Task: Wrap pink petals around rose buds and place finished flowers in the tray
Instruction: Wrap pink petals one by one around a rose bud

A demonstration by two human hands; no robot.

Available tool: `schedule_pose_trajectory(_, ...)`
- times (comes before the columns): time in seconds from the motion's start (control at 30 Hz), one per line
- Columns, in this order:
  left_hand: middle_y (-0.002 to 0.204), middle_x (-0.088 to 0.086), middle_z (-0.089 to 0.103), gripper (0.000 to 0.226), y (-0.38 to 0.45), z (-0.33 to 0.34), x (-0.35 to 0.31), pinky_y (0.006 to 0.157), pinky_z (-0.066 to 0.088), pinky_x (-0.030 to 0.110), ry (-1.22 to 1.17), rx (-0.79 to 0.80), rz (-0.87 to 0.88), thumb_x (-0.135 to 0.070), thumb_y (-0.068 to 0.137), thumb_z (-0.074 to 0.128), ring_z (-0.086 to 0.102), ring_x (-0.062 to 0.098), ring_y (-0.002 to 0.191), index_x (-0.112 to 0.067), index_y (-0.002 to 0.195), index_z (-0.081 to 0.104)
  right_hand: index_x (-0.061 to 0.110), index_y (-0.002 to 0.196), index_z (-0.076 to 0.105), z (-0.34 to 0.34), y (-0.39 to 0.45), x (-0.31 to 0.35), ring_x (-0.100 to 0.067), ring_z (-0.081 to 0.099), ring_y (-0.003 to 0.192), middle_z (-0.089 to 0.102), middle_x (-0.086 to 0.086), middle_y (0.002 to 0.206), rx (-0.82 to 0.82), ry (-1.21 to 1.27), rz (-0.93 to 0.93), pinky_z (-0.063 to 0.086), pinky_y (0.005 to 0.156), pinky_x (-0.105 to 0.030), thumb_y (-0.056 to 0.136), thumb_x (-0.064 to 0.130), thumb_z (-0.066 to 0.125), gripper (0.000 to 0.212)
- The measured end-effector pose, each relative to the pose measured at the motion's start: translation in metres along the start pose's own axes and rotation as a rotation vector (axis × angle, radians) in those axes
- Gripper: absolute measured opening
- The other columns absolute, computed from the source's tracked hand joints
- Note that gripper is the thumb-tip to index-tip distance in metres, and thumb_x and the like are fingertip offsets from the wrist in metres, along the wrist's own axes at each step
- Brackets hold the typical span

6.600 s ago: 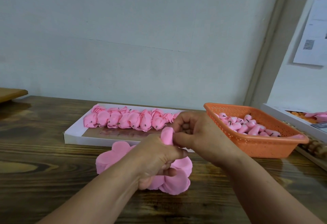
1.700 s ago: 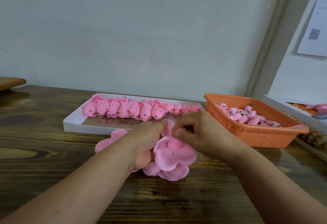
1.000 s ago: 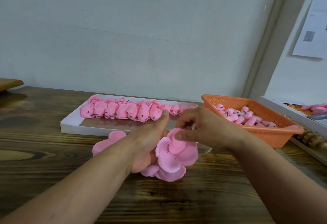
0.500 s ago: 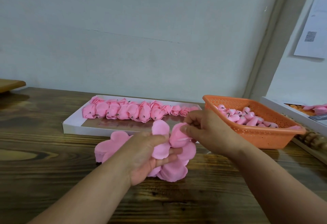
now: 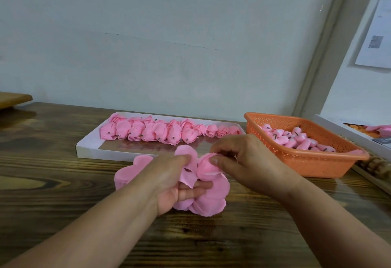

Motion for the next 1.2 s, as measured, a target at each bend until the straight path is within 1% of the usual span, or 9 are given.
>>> schedule_pose_trajectory(0.13,0.095,0.024,0.068,0.027,0.001,0.002,0.003,0.049,0.059,0.034,0.089,0.007,0.013,-0.016,0.098,0.051,0.071,0.03,0.06,-0.002,0.121,0.051,0.007,0.087,0.07,0.006,0.001,0.001,-0.007,0.053,0.067,0.064,0.002,0.077,0.085,-0.043,-0.021,0.043,0.062,-0.027,0.087,0.012,0.063,0.009)
schedule_pose_trajectory(0.23,0.081,0.017,0.074,0.019,-0.001,0.007,0.002,0.051,0.059,0.032,0.194,0.057,0.064,-0.02,0.099,0.05,0.072,0.027,0.062,-0.006,0.106,0.061,0.007,0.085,0.068,0.008,0.005,0.0,-0.015,0.056,0.072,0.065,-0.002,0.078,0.127,-0.098,-0.008,0.045,0.067,-0.037,0.088,0.015,0.061,0.012)
schedule_pose_trajectory(0.33,0.083,0.012,0.073,0.027,-0.002,0.01,0.0,0.055,0.057,0.032,0.261,0.103,0.118,-0.027,0.1,0.048,0.07,0.021,0.061,-0.006,0.104,0.065,0.011,0.083,0.067,0.008,0.009,-0.003,-0.009,0.051,0.065,0.058,0.007,0.07,0.136,-0.101,0.034,0.042,0.061,-0.031,0.087,0.015,0.06,0.009)
schedule_pose_trajectory(0.47,0.1,0.011,0.073,0.031,-0.002,0.015,0.001,0.078,0.06,0.04,0.266,0.179,0.137,-0.03,0.1,0.047,0.072,0.024,0.086,-0.008,0.105,0.068,0.015,0.084,0.066,0.009,0.01,-0.008,0.0,0.045,0.061,0.049,0.017,0.064,0.105,-0.073,0.088,0.035,0.058,-0.023,0.086,0.014,0.062,0.005)
schedule_pose_trajectory(0.7,0.103,0.015,0.073,0.06,-0.002,0.016,0.004,0.084,0.058,0.039,0.246,0.268,0.055,-0.055,0.095,0.034,0.072,0.03,0.093,-0.008,0.121,0.06,0.017,0.097,0.065,0.014,0.005,-0.017,0.0,0.044,0.058,0.05,0.011,0.066,0.136,0.088,0.184,0.037,0.057,-0.02,0.085,0.01,0.064,0.014)
schedule_pose_trajectory(0.8,0.096,0.019,0.074,0.057,-0.002,0.012,0.0,0.074,0.06,0.038,0.19,0.251,0.04,-0.049,0.099,0.034,0.072,0.033,0.086,-0.003,0.112,0.064,0.018,0.079,0.062,0.01,0.003,-0.021,0.0,0.045,0.056,0.053,0.01,0.064,0.104,0.185,0.24,0.039,0.055,-0.019,0.084,0.011,0.067,0.009)
schedule_pose_trajectory(0.97,0.078,0.021,0.071,0.02,-0.002,0.004,-0.001,0.038,0.05,0.023,0.193,0.207,0.049,0.003,0.09,0.051,0.071,0.026,0.062,0.004,0.085,0.071,0.018,0.071,0.057,0.009,0.001,-0.023,0.0,0.041,0.044,0.046,0.012,0.047,0.096,0.263,0.268,0.035,0.047,-0.018,0.085,0.01,0.067,0.019)
schedule_pose_trajectory(1.07,0.076,0.022,0.071,0.015,0.0,0.003,0.002,0.036,0.044,0.019,0.218,0.217,0.067,-0.001,0.093,0.053,0.072,0.024,0.062,0.003,0.101,0.064,0.009,0.077,0.058,0.011,0.0,-0.024,-0.002,0.043,0.043,0.045,0.009,0.044,0.1,0.284,0.277,0.042,0.047,-0.02,0.086,0.009,0.065,0.012)
schedule_pose_trajectory(1.2,0.077,0.02,0.072,0.01,0.003,0.005,0.005,0.038,0.048,0.021,0.211,0.24,0.081,-0.012,0.091,0.058,0.071,0.023,0.061,-0.004,0.092,0.064,0.01,0.076,0.058,0.012,0.0,-0.023,-0.005,0.049,0.042,0.05,0.008,0.041,0.102,0.359,0.3,0.047,0.047,-0.021,0.086,0.007,0.064,0.013)
Point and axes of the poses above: each hand's wrist, its own y-axis towards the middle knuckle, its own z-axis out of the palm, x = y × z, the point moved 5 cm from there along y, towards the middle knuckle
